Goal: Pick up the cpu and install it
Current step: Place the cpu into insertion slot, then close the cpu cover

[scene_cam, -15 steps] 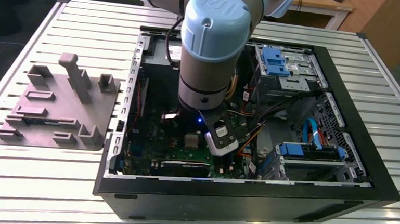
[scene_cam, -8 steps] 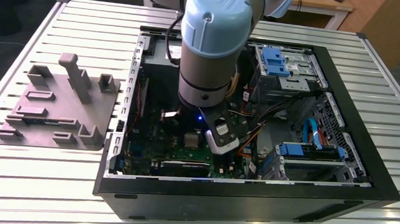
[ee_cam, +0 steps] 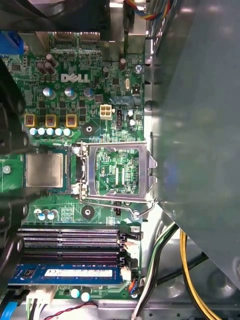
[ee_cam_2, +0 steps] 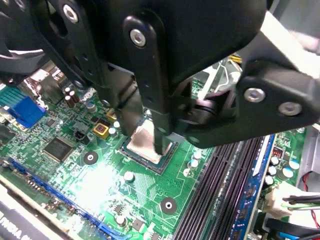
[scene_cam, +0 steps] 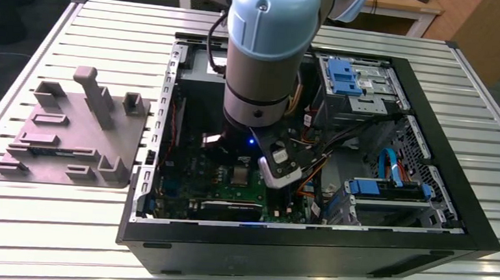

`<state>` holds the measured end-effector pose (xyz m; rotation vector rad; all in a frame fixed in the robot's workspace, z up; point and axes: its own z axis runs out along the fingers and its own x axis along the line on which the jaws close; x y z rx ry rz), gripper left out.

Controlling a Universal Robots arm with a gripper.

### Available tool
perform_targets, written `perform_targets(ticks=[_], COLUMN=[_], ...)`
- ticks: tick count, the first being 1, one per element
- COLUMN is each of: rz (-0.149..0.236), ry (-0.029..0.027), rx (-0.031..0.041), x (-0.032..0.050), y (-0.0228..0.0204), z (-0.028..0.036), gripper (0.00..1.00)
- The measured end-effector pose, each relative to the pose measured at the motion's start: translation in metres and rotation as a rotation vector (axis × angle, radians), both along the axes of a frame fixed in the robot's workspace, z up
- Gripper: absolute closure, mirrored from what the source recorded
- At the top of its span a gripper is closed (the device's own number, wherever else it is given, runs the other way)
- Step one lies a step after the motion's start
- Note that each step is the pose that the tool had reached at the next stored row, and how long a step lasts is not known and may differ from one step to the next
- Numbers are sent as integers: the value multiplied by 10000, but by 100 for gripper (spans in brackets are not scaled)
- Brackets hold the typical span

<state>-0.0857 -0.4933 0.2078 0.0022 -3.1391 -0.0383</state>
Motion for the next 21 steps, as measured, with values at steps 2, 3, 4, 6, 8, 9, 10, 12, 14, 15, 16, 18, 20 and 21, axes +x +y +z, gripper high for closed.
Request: perform_targets(ticks=[2, 3, 4, 6, 8, 9, 10, 12, 14, 15, 16, 18, 20, 21], rz=[0, 0, 0, 0, 0, 0, 0, 0, 0, 0, 0, 0, 0, 0], ry=[1, 1, 2, 3, 4, 4, 5, 5, 10, 14, 15, 15, 16, 16], rx=[2, 2, 1, 0, 0, -1, -1, -1, 0, 0, -1, -1, 0, 0], x=[0, 0, 0, 0, 0, 0, 0, 0, 0, 0, 0, 0, 0, 0], y=[0, 0, 0, 0, 0, 0, 0, 0, 0, 0, 0, 0, 0, 0], z=[2, 2, 3, 3, 3, 4, 3, 4, 3, 3, 3, 3, 3, 3], gripper=[66, 72, 72, 84, 89, 90, 90, 90, 90, 90, 90, 90, 90, 90])
